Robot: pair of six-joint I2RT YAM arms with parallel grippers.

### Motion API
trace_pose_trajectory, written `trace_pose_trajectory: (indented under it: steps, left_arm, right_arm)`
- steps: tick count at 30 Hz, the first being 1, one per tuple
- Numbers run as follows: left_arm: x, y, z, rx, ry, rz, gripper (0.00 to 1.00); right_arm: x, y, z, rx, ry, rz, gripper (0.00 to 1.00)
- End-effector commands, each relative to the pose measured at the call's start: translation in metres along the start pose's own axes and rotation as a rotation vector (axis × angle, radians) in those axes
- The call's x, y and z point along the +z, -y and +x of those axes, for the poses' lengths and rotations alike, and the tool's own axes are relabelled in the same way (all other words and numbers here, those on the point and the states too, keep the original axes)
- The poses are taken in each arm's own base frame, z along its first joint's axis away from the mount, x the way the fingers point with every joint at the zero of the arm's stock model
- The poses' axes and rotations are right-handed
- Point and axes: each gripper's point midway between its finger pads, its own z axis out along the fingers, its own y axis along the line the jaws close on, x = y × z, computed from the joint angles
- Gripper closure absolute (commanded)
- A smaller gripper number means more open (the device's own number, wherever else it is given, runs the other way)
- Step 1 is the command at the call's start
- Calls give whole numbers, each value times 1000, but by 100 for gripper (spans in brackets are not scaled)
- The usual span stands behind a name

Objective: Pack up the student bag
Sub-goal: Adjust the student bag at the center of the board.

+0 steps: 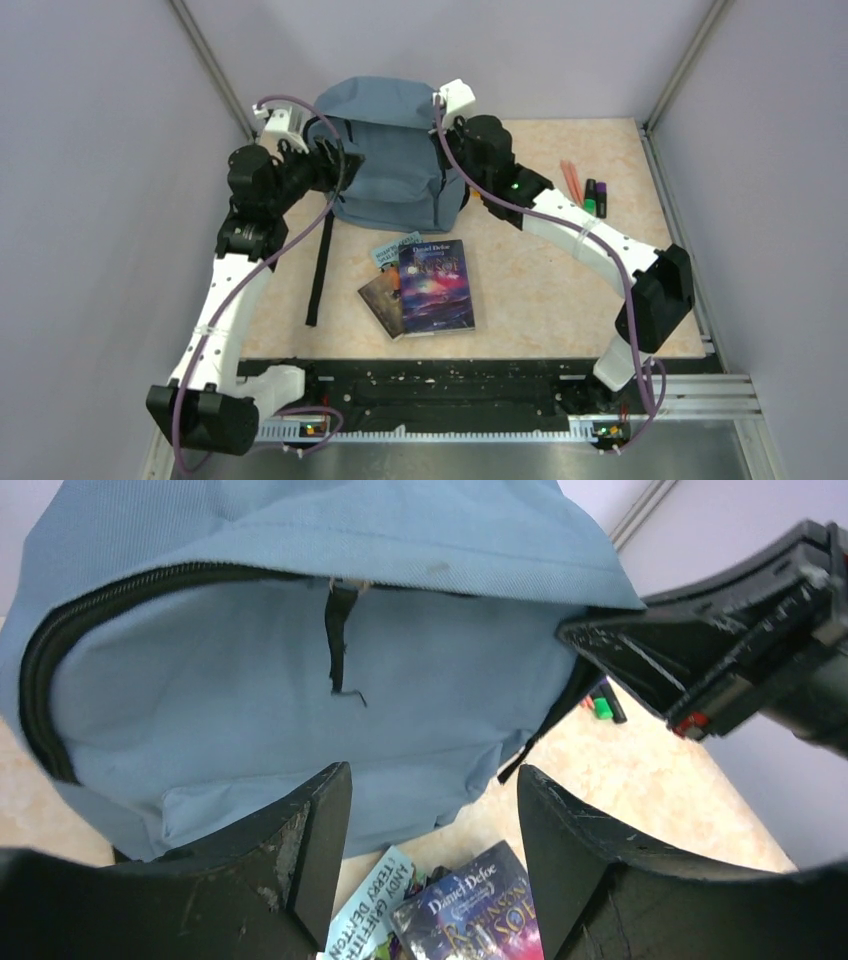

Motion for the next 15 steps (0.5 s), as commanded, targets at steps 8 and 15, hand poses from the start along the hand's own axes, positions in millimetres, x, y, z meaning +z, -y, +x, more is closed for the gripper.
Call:
trace_pose_trajectory:
  steps: [8, 15]
  left_arm:
    - [33, 2, -22, -21, 183, 102, 31]
    - [42, -10, -14, -23, 163, 69, 37]
  right_arm:
    - [-30, 1, -39, 64, 107, -55, 100]
    - [-29, -10, -41, 110, 113, -108, 100]
